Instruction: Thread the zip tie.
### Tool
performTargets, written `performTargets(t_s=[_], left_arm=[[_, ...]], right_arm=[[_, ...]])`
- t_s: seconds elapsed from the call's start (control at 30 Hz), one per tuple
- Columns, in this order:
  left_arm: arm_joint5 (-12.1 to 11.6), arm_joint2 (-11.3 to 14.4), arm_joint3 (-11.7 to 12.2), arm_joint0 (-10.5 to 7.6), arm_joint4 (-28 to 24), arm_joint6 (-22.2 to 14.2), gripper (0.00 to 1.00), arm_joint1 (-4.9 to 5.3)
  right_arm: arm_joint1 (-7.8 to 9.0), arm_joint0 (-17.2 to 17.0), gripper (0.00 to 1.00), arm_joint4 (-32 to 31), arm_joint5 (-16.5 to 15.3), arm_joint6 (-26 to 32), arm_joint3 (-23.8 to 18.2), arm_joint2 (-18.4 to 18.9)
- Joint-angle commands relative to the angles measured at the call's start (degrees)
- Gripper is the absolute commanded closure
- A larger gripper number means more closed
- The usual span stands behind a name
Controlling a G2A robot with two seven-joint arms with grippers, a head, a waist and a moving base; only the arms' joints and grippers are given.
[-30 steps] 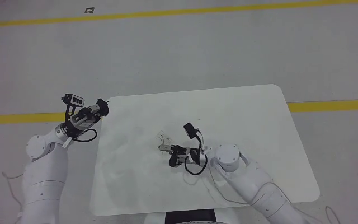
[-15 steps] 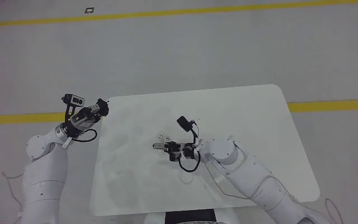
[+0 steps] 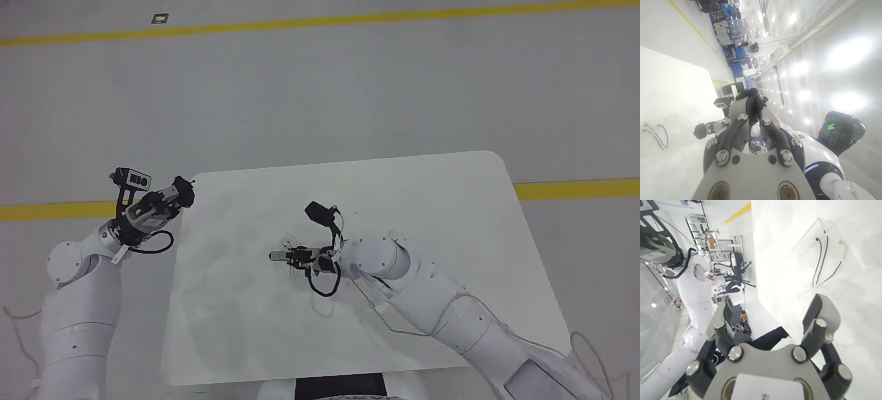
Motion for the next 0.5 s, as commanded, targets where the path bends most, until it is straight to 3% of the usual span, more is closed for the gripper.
performTargets(t_s=[0.0, 0.17, 0.47], left_arm=[[0.0, 0.0, 0.0, 0.00, 0.0, 0.0, 1.00, 0.00], [0.0, 0.0, 0.0, 0.00, 0.0, 0.0, 1.00, 0.00], [0.0, 0.0, 0.0, 0.00, 0.0, 0.0, 1.00, 0.00]], right_arm=[[-0.08, 0.0, 0.00, -0.2, -0.4, 0.2, -0.5, -0.4], [-1.53, 4.8, 0.00, -1.9, 0.0, 2.1, 1.8, -3.3], [-7.45, 16.2, 0.00, -2.7, 0.0, 5.3, 15.2, -10.9]])
